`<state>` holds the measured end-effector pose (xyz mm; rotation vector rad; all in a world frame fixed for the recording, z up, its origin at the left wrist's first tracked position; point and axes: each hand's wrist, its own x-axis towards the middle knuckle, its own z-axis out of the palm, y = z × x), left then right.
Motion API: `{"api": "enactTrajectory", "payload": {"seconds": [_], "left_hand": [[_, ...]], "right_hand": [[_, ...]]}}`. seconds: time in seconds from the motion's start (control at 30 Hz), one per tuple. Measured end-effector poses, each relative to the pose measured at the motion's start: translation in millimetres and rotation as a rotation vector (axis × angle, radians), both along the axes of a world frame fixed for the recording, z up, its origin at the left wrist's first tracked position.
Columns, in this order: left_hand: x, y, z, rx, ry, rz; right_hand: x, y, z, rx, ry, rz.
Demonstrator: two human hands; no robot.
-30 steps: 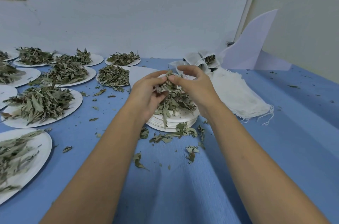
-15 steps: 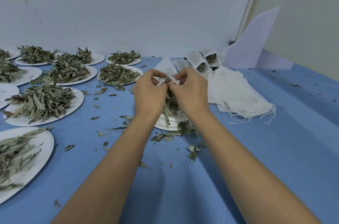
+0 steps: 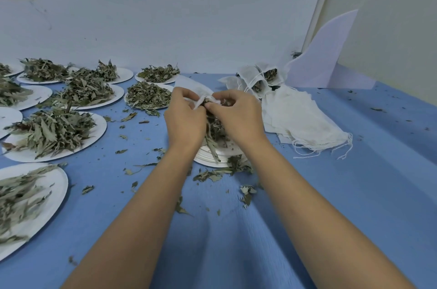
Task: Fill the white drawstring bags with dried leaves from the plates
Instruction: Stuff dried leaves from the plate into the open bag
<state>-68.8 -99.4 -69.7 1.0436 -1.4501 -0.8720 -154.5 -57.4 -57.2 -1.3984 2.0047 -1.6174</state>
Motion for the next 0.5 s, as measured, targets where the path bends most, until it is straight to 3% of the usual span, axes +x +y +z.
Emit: {"api": "enactTrajectory", "payload": {"seconds": [0.1,0.27,0.5], "left_hand": [[3.1,-3.6,0.1,0.038,0.069,0.025],[3.6,-5.6,3.4,0.15,0.173,-0.02],[2.7,-5.4,7.6,0.215,0.221,-0.056]], "right_hand": [[-0.6,1.6,6.4,0.037,-0.192,0.075],[-4.7,2.6,6.1,0.013,-0.176,0.022],[-3.6,3.6,11.3,-0.236,-0.242,0.01]]}}
